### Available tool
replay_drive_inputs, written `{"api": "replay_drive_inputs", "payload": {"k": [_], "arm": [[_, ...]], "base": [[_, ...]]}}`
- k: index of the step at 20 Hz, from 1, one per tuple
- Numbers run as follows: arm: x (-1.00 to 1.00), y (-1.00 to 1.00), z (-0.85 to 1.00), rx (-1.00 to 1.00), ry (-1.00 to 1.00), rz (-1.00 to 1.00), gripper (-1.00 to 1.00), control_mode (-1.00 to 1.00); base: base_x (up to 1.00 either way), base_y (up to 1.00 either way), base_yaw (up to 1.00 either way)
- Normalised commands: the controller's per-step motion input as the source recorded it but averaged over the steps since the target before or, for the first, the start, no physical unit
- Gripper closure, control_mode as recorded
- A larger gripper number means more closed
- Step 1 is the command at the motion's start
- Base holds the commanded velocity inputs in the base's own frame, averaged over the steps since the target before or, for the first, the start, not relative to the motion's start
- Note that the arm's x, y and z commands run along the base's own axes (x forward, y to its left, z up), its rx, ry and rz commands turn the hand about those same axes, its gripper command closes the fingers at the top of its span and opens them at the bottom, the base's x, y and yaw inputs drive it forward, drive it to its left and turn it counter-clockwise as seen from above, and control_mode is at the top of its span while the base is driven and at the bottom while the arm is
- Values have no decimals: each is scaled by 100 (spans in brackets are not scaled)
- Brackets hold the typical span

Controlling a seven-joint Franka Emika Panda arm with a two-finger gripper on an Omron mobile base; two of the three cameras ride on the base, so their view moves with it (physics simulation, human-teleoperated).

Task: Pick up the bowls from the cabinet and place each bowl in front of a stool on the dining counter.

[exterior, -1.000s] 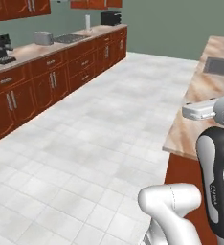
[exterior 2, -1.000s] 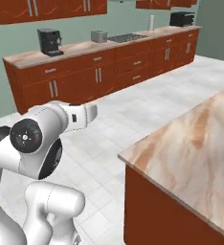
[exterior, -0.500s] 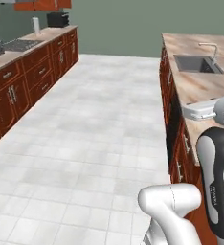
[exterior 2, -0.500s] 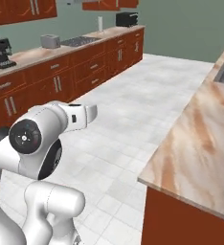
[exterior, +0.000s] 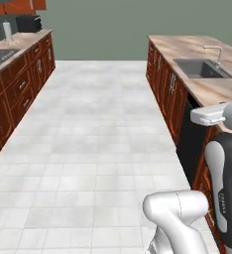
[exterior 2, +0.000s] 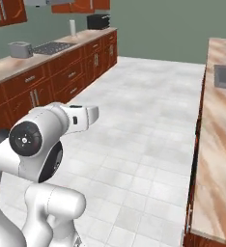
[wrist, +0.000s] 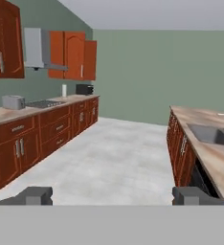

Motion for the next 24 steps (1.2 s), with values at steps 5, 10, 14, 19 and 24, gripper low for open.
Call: {"api": "replay_drive_inputs", "payload": {"k": [5, 10, 14, 19, 24], "arm": [[0, 0, 0, 0, 0, 0, -100, 100], [0, 0, 0, 0, 0, 0, -100, 100], [0, 0, 0, 0, 0, 0, -100, 100], [0, 0, 0, 0, 0, 0, -100, 100], [0, 0, 0, 0, 0, 0, -100, 100]], "base": [[100, 100, -24], [100, 98, -18], [100, 63, -17], [100, 5, 17], [100, -19, 55]]}}
